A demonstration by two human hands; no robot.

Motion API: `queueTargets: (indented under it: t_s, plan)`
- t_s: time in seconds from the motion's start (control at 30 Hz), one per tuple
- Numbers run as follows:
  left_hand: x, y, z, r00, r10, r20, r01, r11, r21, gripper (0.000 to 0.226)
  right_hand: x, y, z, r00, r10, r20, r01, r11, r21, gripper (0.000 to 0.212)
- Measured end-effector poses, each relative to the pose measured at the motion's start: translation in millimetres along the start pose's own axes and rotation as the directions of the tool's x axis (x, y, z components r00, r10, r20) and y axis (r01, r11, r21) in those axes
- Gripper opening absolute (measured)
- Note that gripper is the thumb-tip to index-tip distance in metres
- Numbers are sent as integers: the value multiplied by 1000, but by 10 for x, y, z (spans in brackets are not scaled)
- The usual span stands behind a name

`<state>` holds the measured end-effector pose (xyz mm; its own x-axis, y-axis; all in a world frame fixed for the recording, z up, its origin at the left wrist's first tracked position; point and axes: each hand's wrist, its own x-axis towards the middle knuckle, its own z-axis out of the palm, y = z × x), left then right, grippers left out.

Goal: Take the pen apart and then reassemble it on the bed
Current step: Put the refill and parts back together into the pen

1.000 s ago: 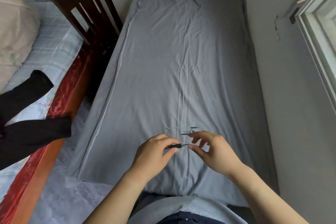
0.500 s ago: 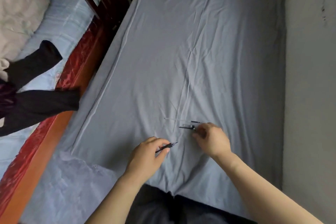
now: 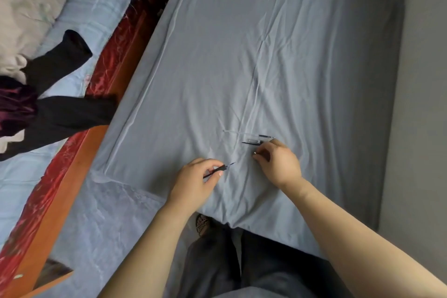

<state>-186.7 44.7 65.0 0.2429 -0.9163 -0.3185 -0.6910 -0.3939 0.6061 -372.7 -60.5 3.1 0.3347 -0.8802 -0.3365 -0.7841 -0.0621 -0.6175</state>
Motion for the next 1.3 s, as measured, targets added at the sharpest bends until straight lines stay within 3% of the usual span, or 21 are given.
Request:
queueTargets:
  t_s: [0.17, 0.3, 0.93, 1.1, 1.3]
  plan:
    - [-74, -79, -125, 1000, 31, -1, -31, 1000, -1, 15, -307, -247, -69, 984, -142, 109, 129, 985, 115, 5]
    - [-123, -163, -270, 996, 92, 16, -92, 996, 13, 18, -550, -541, -115, 978, -193, 79, 180, 972, 151, 5]
    - [-196, -580, -1214, 888, 406, 217, -426, 904, 50, 18, -1258, -1665, 207, 979, -20, -201, 46, 991, 124, 5]
    - [-247, -650, -1333, 834, 468, 291, -508, 858, 77, 18, -1442, -1879, 323, 968, -14, -250, 48, 991, 129, 6]
    - [-261, -688, -1442, 798, 533, 280, -569, 820, 61, 19, -1572, -1981, 358, 926, 24, -378, 21, 993, 114, 4]
